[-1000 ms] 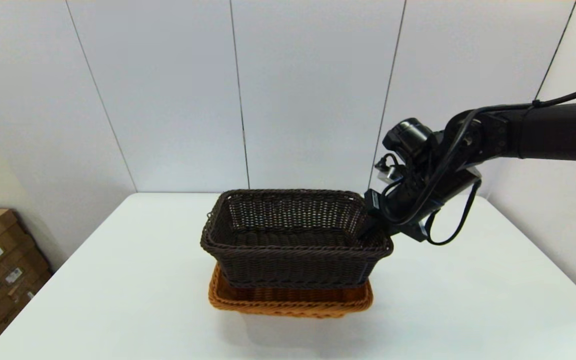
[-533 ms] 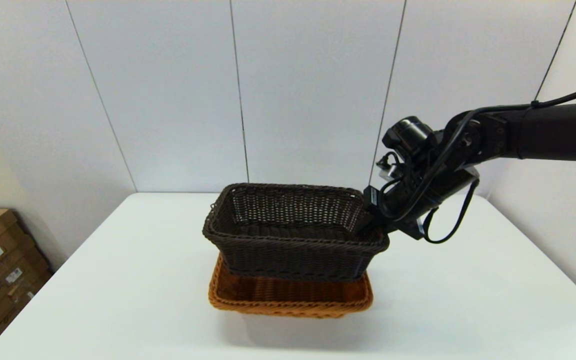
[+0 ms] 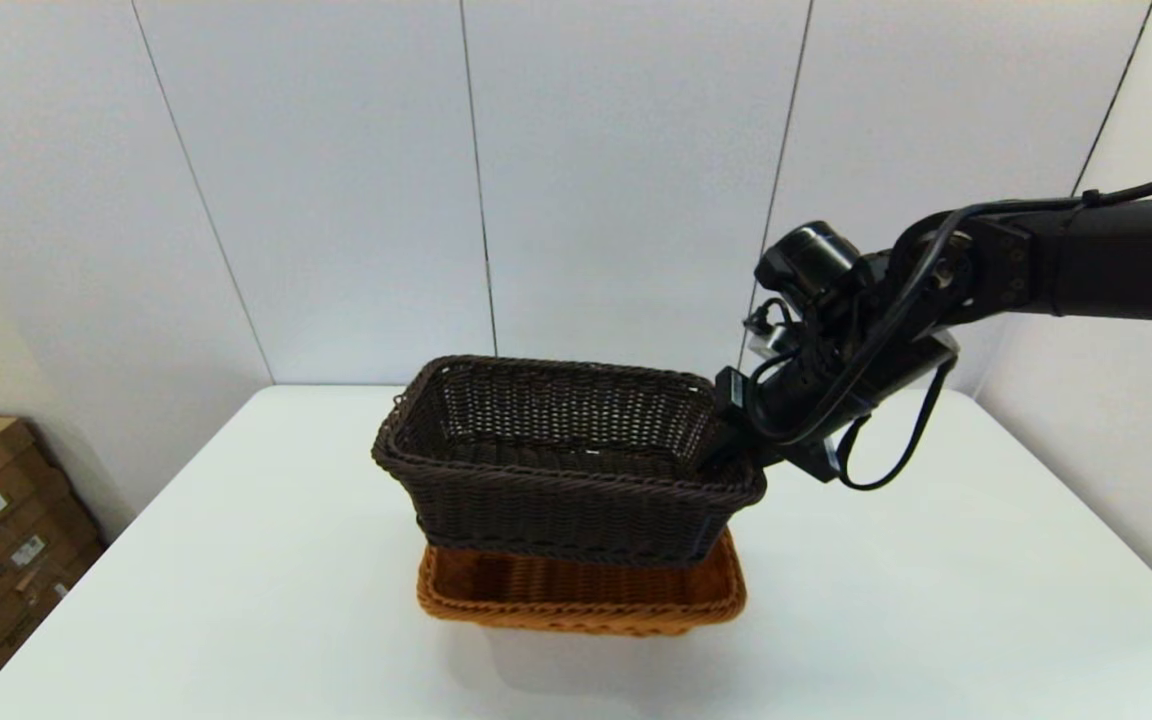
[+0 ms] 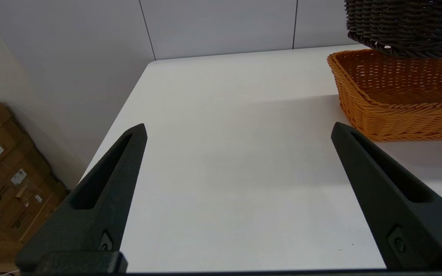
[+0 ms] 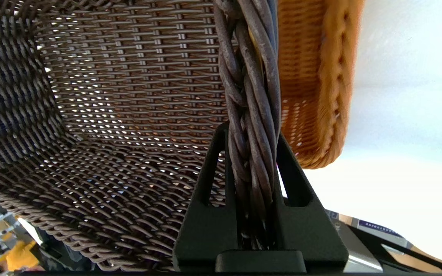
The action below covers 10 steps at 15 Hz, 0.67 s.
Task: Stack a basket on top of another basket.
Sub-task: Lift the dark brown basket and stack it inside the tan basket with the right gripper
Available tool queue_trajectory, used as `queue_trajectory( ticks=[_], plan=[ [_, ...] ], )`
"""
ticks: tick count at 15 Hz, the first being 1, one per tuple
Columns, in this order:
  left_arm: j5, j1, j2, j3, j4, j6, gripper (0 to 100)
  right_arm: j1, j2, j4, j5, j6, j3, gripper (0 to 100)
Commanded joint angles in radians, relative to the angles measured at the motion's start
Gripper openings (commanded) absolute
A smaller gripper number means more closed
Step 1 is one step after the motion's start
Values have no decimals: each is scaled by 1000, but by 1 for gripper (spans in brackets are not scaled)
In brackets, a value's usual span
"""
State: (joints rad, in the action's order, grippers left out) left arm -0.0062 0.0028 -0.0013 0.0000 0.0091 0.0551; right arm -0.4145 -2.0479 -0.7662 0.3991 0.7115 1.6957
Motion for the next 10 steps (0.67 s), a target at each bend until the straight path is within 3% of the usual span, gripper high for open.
queue_trajectory(
  ticks=[1,10],
  plan=[
    [0,0,1,5,0,0,100,-15,15,15,1,5,-39,0],
    [0,0,1,5,0,0,100,-6,-2,82,4,2,-110,0]
  ],
)
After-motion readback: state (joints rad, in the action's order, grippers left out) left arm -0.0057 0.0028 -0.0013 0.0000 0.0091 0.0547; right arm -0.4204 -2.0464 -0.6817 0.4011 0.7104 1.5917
